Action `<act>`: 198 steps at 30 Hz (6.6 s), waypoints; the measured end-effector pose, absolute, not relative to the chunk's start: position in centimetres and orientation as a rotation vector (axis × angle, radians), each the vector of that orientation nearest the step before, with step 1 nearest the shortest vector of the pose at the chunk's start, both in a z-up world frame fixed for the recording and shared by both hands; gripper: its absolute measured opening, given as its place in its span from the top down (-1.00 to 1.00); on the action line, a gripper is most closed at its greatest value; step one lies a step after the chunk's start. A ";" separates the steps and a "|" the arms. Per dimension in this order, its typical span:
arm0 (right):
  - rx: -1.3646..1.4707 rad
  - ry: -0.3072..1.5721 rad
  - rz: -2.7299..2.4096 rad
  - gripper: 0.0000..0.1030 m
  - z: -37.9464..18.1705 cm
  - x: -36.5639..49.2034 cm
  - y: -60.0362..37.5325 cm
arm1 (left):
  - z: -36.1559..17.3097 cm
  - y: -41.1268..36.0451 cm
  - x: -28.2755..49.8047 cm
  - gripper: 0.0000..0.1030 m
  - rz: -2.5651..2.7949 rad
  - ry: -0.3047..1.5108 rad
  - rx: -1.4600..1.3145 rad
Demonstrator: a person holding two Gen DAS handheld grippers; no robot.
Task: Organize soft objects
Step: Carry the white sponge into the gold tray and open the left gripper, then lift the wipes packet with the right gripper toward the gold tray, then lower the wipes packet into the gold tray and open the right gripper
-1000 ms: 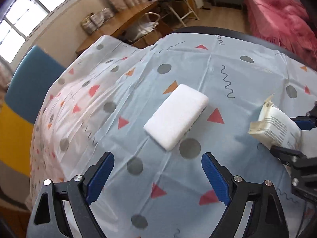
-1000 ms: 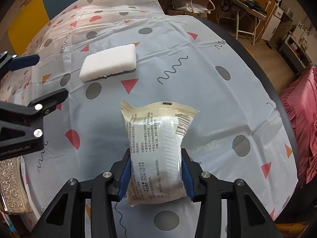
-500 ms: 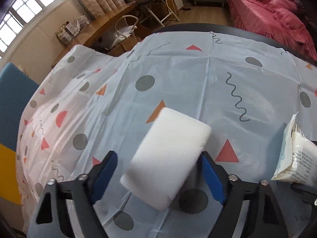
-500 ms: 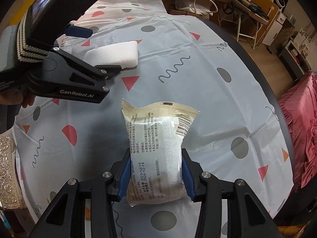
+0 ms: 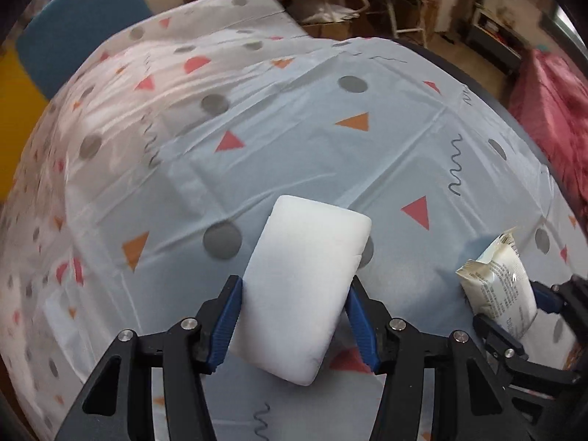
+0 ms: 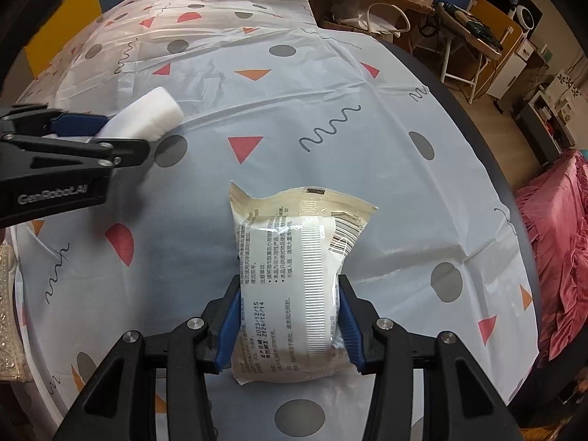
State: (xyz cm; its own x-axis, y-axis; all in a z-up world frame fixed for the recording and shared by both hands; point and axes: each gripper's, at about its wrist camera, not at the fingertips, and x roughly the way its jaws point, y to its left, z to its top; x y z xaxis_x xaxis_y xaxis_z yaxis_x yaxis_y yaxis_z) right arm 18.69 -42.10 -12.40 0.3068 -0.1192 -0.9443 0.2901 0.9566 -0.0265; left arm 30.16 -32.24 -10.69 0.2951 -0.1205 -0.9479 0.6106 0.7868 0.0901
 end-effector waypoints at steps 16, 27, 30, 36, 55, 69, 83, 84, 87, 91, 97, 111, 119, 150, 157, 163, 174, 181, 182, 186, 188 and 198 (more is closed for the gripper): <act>-0.024 1.133 -0.009 0.08 -12.4 18.7 -35.5 | -3.8 -22.4 25.8 -0.08 -0.276 1.087 0.186; -0.116 1.108 -0.030 0.01 -13.1 17.9 -34.5 | 4.6 -12.5 27.3 -0.09 -0.146 0.967 0.069; -0.153 1.092 -0.036 0.02 -13.2 17.4 -34.0 | 6.5 -8.8 27.8 -0.09 -0.106 0.949 0.035; -0.181 1.076 -0.039 0.02 -13.3 17.5 -33.8 | 8.5 -0.5 27.3 -0.09 -0.010 0.912 -0.024; -0.245 1.025 -0.041 0.03 -13.7 16.8 -33.1 | 3.6 24.6 10.6 -0.09 0.236 0.858 -0.277; -0.255 1.005 -0.063 0.03 -13.8 16.6 -32.8 | -4.2 30.4 -1.8 -0.10 0.319 0.920 -0.485; -0.221 1.014 -0.144 0.04 -13.8 16.3 -32.3 | -8.0 31.1 5.5 -0.18 0.394 0.956 -0.413; -0.215 1.013 -0.148 0.04 -13.8 16.3 -32.3 | -8.2 31.2 5.7 -0.20 0.396 0.956 -0.415; -0.207 1.011 -0.158 0.04 -13.7 16.2 -32.3 | -8.9 31.0 6.2 -0.30 0.409 0.969 -0.382; -0.202 1.010 -0.159 0.04 -13.7 16.2 -32.4 | -9.5 31.0 5.6 -0.50 0.425 0.972 -0.380; -0.205 1.010 -0.159 0.04 -13.8 16.3 -32.3 | -8.9 29.6 4.0 -0.52 0.443 0.959 -0.334; -0.214 1.012 -0.157 0.04 -13.9 16.4 -32.4 | -2.7 24.1 -0.8 -0.60 0.413 0.743 -0.188; -0.189 1.024 -0.165 0.04 -13.7 16.6 -32.6 | -1.8 21.7 -1.9 -0.64 0.380 0.723 -0.126; 0.047 1.142 -0.173 0.13 -11.8 16.9 -30.5 | -5.1 21.8 -3.2 -0.64 0.317 0.794 -0.152; 0.042 1.040 -0.115 0.13 -5.5 20.0 -27.0 | -4.7 22.8 -3.6 -0.64 0.341 0.782 -0.171; -0.025 0.903 -0.016 0.13 1.7 22.0 -22.0 | -4.5 22.9 -3.8 -0.64 0.348 0.774 -0.168; -0.223 0.703 0.374 0.13 10.5 17.7 -5.7 | -4.4 23.4 -4.2 -0.64 0.364 0.764 -0.176; -0.310 0.793 0.670 0.12 7.0 12.8 5.1 | -4.7 24.3 -4.5 -0.64 0.381 0.765 -0.197; -0.320 0.820 0.695 0.12 5.8 12.5 6.3 | -4.7 24.6 -4.6 -0.64 0.387 0.764 -0.200; -0.336 0.946 0.737 0.12 0.4 12.2 10.6 | -5.0 25.7 -5.2 -0.64 0.416 0.764 -0.223; -0.330 0.998 0.729 0.12 -2.3 12.5 12.3 | -5.3 26.2 -5.5 -0.64 0.431 0.766 -0.236; -0.400 1.084 0.664 0.11 -9.6 13.0 17.2 | -5.1 26.7 -5.4 -0.72 0.459 0.755 -0.237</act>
